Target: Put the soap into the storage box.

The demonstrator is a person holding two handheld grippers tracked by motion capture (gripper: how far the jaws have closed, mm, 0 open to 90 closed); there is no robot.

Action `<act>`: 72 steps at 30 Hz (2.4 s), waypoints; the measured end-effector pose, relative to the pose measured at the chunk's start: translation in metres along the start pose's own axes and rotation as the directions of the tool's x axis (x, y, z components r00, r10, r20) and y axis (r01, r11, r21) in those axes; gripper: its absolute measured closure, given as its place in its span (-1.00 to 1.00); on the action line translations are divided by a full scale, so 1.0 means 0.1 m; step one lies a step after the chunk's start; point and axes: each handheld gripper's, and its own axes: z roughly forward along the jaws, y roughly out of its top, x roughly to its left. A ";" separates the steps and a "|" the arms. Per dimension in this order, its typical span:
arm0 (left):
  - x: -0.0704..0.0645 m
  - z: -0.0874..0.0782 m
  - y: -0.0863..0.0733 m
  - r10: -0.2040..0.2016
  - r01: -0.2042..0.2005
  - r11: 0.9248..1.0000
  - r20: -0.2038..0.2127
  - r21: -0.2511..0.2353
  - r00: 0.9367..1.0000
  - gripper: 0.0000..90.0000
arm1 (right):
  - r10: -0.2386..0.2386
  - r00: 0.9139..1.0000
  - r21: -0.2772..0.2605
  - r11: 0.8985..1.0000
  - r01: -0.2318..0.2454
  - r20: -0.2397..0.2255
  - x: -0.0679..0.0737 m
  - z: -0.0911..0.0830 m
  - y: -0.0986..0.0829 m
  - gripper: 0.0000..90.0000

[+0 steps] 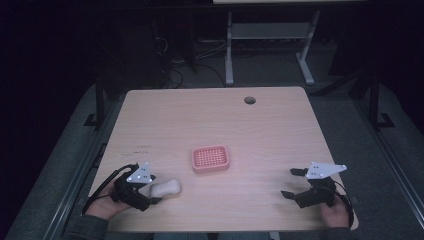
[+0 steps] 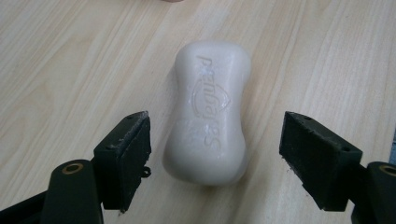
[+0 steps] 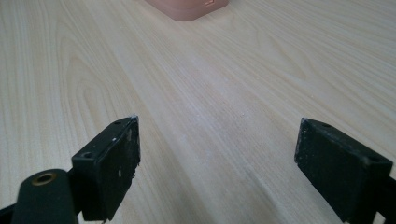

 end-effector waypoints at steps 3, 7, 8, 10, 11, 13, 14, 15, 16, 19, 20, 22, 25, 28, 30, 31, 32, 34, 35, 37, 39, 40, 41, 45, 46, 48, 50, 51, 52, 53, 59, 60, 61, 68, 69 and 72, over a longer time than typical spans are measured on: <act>0.00 0.03 0.03 0.003 -0.003 1.000 0.006 0.006 1.000 -0.45 | -0.002 1.000 0.001 1.000 0.002 0.000 0.00 0.00 0.00 -0.70; 0.01 0.05 0.05 0.007 -0.007 1.000 0.006 0.012 1.000 -0.45 | -0.003 1.000 0.000 1.000 0.003 0.000 0.00 0.00 0.00 -0.70; 0.01 0.05 0.05 0.009 -0.009 1.000 0.007 0.016 1.000 -0.44 | -0.002 1.000 0.000 1.000 0.002 0.000 0.00 0.00 0.00 -0.70; 0.02 0.06 0.05 0.006 -0.007 1.000 0.011 0.019 1.000 -0.44 | -0.003 1.000 0.001 1.000 0.003 0.000 0.00 0.00 0.00 -0.70; 0.02 0.07 0.06 0.005 -0.005 1.000 0.011 0.020 1.000 -0.44 | -0.005 1.000 0.000 1.000 0.005 0.000 0.00 0.00 0.00 -0.70; 0.02 0.08 0.06 0.006 -0.007 1.000 0.011 0.022 1.000 -0.44 | -0.005 1.000 0.000 1.000 0.005 0.000 0.00 0.00 0.00 -0.70; 0.02 0.08 0.06 0.006 -0.007 1.000 0.013 0.025 1.000 -0.44 | -0.005 1.000 0.000 1.000 0.005 0.000 0.00 0.00 0.00 -0.70; 0.03 0.09 0.06 0.004 -0.004 1.000 0.016 0.026 1.000 -0.44 | -0.005 1.000 0.000 1.000 0.005 0.000 0.00 0.00 0.00 -0.70; 0.03 0.10 0.06 0.005 -0.005 1.000 0.018 0.030 1.000 -0.44 | -0.005 1.000 0.000 1.000 0.005 0.000 0.00 0.00 0.00 -0.70; 0.04 0.13 0.08 0.006 -0.007 0.999 0.027 0.039 1.000 -0.44 | -0.006 1.000 0.000 1.000 0.006 0.001 0.00 0.00 0.01 -0.70; 0.05 0.14 0.08 0.006 -0.007 0.999 0.028 0.042 1.000 -0.44 | -0.006 1.000 0.000 1.000 0.006 0.001 0.00 0.00 0.01 -0.70; 0.06 0.17 0.10 0.009 -0.010 0.999 0.031 0.050 0.999 -0.44 | -0.007 1.000 0.000 1.000 0.007 0.001 0.00 0.00 0.01 -0.70; 0.06 0.19 0.12 0.013 -0.015 0.998 0.037 0.055 0.999 -0.41 | -0.008 1.000 -0.003 1.000 0.008 0.001 0.00 0.00 0.01 -0.70; 0.06 0.20 0.13 0.025 -0.027 0.998 0.028 0.063 0.999 -0.37 | -0.007 1.000 0.000 1.000 0.007 0.001 0.00 0.00 0.01 -0.70; 0.07 0.22 0.14 0.016 -0.019 0.998 0.036 0.062 0.999 -0.32 | -0.007 1.000 -0.001 1.000 0.007 0.002 0.01 0.00 0.01 -0.70; 0.08 0.23 0.14 0.015 -0.017 0.998 0.037 0.061 0.999 -0.28 | -0.008 1.000 -0.002 1.000 0.008 0.001 0.01 0.00 0.01 -0.70; 0.08 0.23 0.14 0.018 -0.021 0.998 0.039 0.065 0.999 -0.28 | -0.007 1.000 -0.003 1.000 0.007 0.000 0.00 0.00 0.01 -0.70; 0.09 0.24 0.16 0.018 -0.021 0.997 0.045 0.070 0.999 -0.24 | -0.007 1.000 -0.004 1.000 0.007 0.001 0.00 -0.01 0.01 -0.70; 0.09 0.25 0.16 0.017 -0.020 0.997 0.045 0.071 0.999 -0.22 | -0.008 1.000 -0.003 1.000 0.008 0.001 0.00 0.00 0.01 -0.70; 0.10 0.27 0.17 0.026 -0.030 0.996 0.052 0.078 0.998 -0.16 | -0.008 1.000 -0.003 1.000 0.008 0.001 0.00 0.00 0.01 -0.70; 0.10 0.29 0.18 0.020 -0.026 0.996 0.061 0.090 0.998 -0.11 | -0.008 1.000 -0.003 1.000 0.008 0.001 0.01 0.00 0.01 -0.70; 0.10 0.30 0.18 0.021 -0.027 0.995 0.063 0.097 0.998 -0.07 | -0.007 1.000 -0.003 1.000 0.007 0.001 0.01 0.00 0.01 -0.70; 0.10 0.31 0.18 0.017 -0.023 0.995 0.066 0.101 0.998 -0.07 | -0.007 1.000 -0.003 1.000 0.007 0.000 0.01 0.00 0.01 -0.70; 0.12 0.33 0.19 0.008 -0.016 0.994 0.076 0.104 0.997 -0.04 | -0.007 1.000 -0.005 1.000 0.007 0.000 0.01 -0.01 0.01 -0.70; 0.12 0.33 0.19 0.008 -0.016 0.994 0.075 0.107 0.997 -0.04 | -0.006 1.000 -0.005 1.000 0.006 0.000 0.01 -0.01 0.01 -0.70; 0.11 0.34 0.18 0.000 -0.009 0.994 0.076 0.109 0.997 -0.04 | -0.007 1.000 -0.003 1.000 0.007 0.001 0.01 -0.01 0.01 -0.70; 0.11 0.35 0.18 -0.001 -0.007 0.994 0.075 0.112 0.997 -0.04 | -0.005 1.000 -0.003 1.000 0.005 0.001 0.01 0.00 0.01 -0.70; 0.11 0.35 0.18 -0.004 -0.004 0.994 0.075 0.113 0.997 -0.03 | -0.006 1.000 -0.003 1.000 0.006 0.001 0.01 -0.01 0.01 -0.70; 0.11 0.35 0.18 0.000 -0.008 0.993 0.075 0.115 0.997 -0.03 | -0.004 1.000 -0.004 1.000 0.004 0.000 0.01 -0.01 0.01 -0.70; 0.11 0.36 0.18 0.006 -0.014 0.993 0.070 0.114 0.998 -0.02 | -0.007 1.000 -0.003 1.000 0.007 0.000 0.01 -0.01 0.01 -0.70; 0.13 0.37 0.16 -0.004 -0.006 0.992 0.075 0.123 0.997 0.00 | -0.008 1.000 -0.002 1.000 0.008 0.000 0.01 -0.01 0.01 -0.70; 0.13 0.37 0.16 -0.004 -0.005 0.993 0.076 0.121 0.997 0.01 | -0.006 1.000 -0.004 1.000 0.006 0.000 0.01 -0.01 0.01 -0.70; 0.13 0.38 0.16 -0.001 -0.008 0.993 0.076 0.121 0.997 0.01 | -0.007 1.000 -0.004 1.000 0.007 0.000 0.01 -0.01 0.01 -0.70; 0.15 0.37 0.15 -0.017 0.006 0.993 0.093 0.116 0.996 0.06 | -0.007 1.000 -0.002 1.000 0.007 0.000 0.00 0.00 0.00 -0.70; 0.15 0.37 0.15 -0.019 0.008 0.993 0.096 0.118 0.995 0.06 | -0.006 1.000 -0.003 1.000 0.006 0.001 0.01 0.00 0.01 -0.70; 0.14 0.37 0.16 -0.028 0.017 0.993 0.092 0.119 0.995 0.07 | -0.008 1.000 -0.004 1.000 0.008 -0.001 0.01 0.00 0.01 -0.70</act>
